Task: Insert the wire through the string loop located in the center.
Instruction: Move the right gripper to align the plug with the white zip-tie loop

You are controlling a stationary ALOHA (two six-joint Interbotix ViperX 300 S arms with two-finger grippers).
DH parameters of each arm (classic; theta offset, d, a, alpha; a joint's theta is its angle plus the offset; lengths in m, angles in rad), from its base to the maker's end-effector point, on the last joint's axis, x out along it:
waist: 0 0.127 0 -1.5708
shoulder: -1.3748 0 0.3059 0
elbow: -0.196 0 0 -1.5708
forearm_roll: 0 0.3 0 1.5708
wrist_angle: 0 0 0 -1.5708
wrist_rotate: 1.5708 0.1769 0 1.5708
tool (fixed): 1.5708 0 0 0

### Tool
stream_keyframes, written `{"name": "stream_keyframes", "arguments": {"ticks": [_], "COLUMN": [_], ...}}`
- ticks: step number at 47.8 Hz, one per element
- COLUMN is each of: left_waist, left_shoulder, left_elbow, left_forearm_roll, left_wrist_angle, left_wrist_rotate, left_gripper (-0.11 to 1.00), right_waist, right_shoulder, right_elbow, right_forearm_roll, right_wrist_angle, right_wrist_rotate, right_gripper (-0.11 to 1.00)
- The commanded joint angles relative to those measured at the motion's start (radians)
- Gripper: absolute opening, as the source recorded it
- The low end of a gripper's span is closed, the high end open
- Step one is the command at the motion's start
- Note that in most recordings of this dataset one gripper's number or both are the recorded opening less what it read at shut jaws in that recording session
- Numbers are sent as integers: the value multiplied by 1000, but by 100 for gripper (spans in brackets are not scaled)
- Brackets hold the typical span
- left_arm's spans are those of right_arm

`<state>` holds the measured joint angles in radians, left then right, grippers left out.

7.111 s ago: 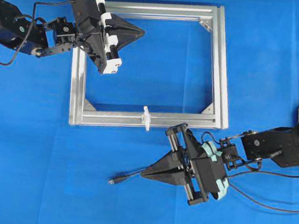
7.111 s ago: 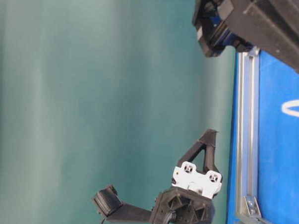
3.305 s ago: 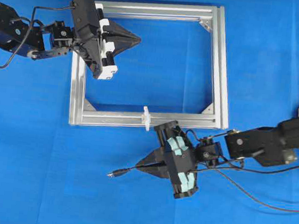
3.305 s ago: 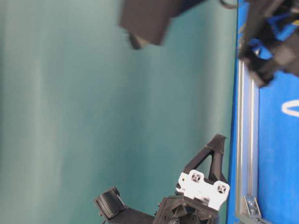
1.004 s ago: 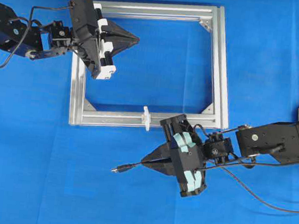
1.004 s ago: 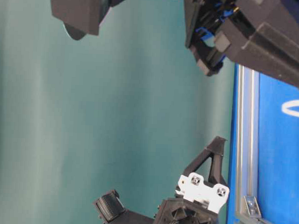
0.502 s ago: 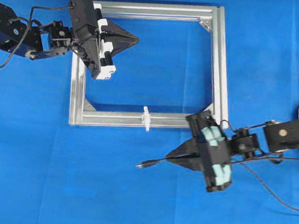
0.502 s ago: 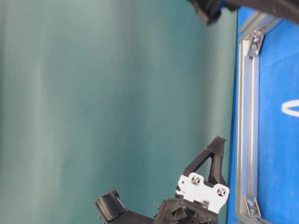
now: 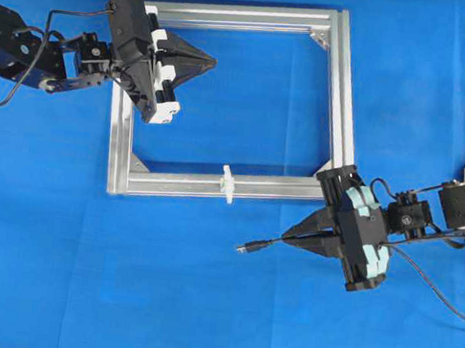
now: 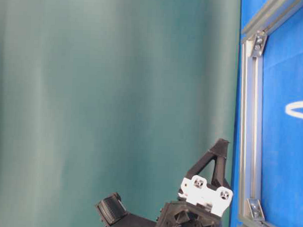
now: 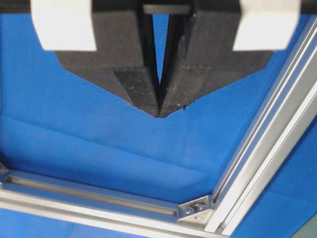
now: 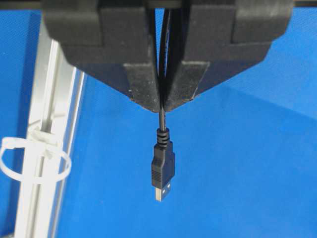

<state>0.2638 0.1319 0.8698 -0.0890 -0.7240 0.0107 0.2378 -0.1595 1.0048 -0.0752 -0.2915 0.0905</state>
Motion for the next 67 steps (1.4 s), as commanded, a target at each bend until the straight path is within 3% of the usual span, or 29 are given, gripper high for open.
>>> {"name": "stream_keyframes", "arguments": {"ticks": [1, 26, 67], "left_waist": [0, 0, 0], "left_shoulder": [-29, -31, -31], "left_elbow": [-6, -2, 2], "left_forearm_roll": [3, 3, 3], "left_wrist_angle": [-5, -5, -6], "left_wrist_rotate": [0, 0, 0], "left_gripper": [0, 0, 0], "right_waist": [-9, -184, -202], "right_shoulder": [-18, -8, -8], "right_elbow": [-9, -2, 0], "right_forearm_roll": [5, 5, 5], "right_wrist_angle": [-5, 8, 5], "right_wrist_rotate": [2, 0, 0], "right_gripper": [-2, -2, -2]}}
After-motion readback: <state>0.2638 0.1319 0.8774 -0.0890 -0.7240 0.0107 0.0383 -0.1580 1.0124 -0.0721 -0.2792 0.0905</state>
